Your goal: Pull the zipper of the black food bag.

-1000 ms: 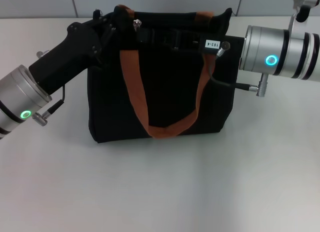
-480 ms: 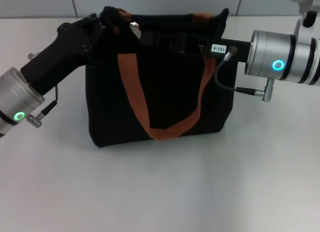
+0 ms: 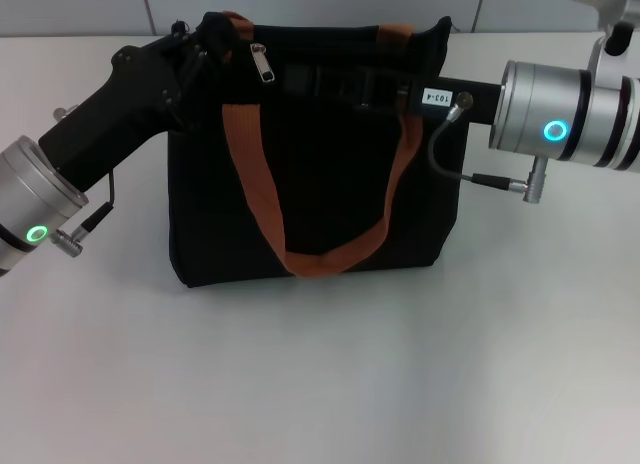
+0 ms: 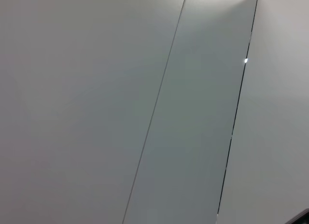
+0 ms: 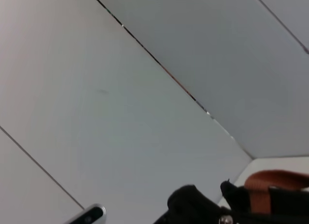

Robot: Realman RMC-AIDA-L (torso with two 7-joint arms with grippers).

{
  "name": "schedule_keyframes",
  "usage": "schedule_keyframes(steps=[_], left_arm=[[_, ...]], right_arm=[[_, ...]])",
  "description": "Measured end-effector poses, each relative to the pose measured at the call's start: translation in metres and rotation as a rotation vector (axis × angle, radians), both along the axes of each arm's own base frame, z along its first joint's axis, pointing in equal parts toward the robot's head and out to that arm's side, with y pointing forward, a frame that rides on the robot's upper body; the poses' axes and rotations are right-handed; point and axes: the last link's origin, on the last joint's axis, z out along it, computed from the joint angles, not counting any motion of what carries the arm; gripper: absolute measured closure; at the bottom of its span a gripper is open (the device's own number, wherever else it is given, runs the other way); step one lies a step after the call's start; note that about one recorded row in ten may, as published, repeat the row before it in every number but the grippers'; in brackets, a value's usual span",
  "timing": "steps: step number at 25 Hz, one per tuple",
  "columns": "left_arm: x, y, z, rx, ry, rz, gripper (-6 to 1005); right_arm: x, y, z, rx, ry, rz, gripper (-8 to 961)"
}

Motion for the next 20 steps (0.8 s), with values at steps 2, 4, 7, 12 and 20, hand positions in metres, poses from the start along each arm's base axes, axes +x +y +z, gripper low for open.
schedule_keyframes(steps=[2, 4, 7, 12, 20], left_arm=[[0.000, 0.000, 0.000, -0.001, 0.000, -0.001, 974], [0.000, -0.001, -0.001, -0.003, -0.002, -0.001, 973], [0.001, -0.001, -0.003, -0.011, -0.007, 0.000, 973], [-0.005, 0.001, -0.006, 0.022, 0.021, 0.032, 973], [-0.006, -0.002, -0.007, 0.033, 0.025, 0.027, 974]], right_arm=[[0.000, 0.000, 0.001, 0.013, 0.007, 0.005, 941], [0.000, 0.000, 0.003, 0.043, 0.021, 0.017, 929], [0.005, -0.001, 0.006, 0.072, 0.037, 0.014, 910], [0.012, -0.005, 0.020, 0.093, 0.094, 0.010, 880], [0.015, -0.011, 0.051, -0.161, 0.294, -0.143, 630]])
